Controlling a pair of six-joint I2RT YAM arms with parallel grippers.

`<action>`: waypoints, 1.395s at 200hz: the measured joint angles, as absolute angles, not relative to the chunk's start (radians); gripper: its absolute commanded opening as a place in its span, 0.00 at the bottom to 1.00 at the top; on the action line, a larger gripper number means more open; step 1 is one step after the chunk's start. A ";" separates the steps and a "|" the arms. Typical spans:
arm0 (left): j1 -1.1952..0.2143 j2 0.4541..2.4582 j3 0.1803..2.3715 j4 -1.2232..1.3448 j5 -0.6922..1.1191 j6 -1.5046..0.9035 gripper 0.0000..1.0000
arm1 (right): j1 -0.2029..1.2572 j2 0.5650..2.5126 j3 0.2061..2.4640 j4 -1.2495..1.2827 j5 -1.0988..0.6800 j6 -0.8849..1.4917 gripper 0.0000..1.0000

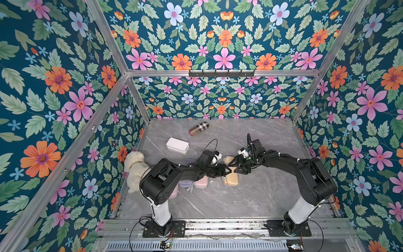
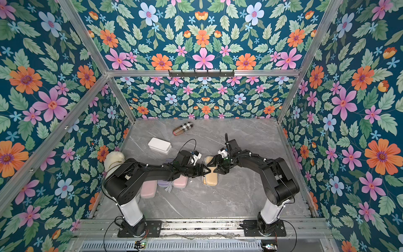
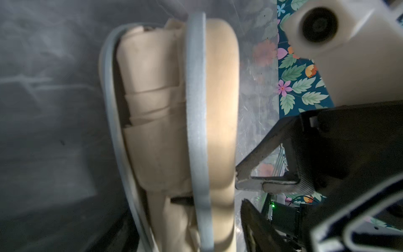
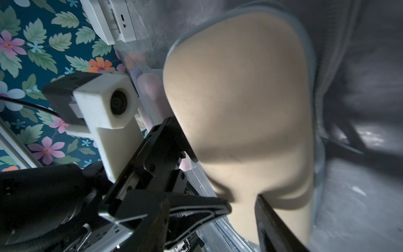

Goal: Put umbrellas into zippered umbrella sleeves
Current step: Close the umbrella sleeve at the center of the board, then pick up the umbrella sleeve at the center of the board.

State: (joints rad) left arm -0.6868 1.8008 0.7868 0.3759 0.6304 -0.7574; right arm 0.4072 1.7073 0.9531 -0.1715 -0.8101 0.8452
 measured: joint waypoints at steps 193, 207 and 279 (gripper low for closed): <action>-0.665 1.815 0.767 0.421 0.744 -0.760 0.58 | 0.334 1.720 0.825 -0.046 -0.847 0.889 0.29; -0.664 1.815 0.765 0.424 0.746 -0.764 0.54 | 0.333 1.718 0.828 -0.030 -0.850 0.908 0.30; -0.643 1.837 0.727 0.492 0.784 -0.775 0.18 | 0.272 1.636 0.905 -0.260 -0.786 0.700 0.66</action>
State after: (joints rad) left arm -0.6426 1.8370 0.7269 0.4919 0.7837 -0.7750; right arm 0.2718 1.6356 0.9051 -0.2604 -0.7860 0.7002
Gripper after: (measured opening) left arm 0.223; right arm 0.622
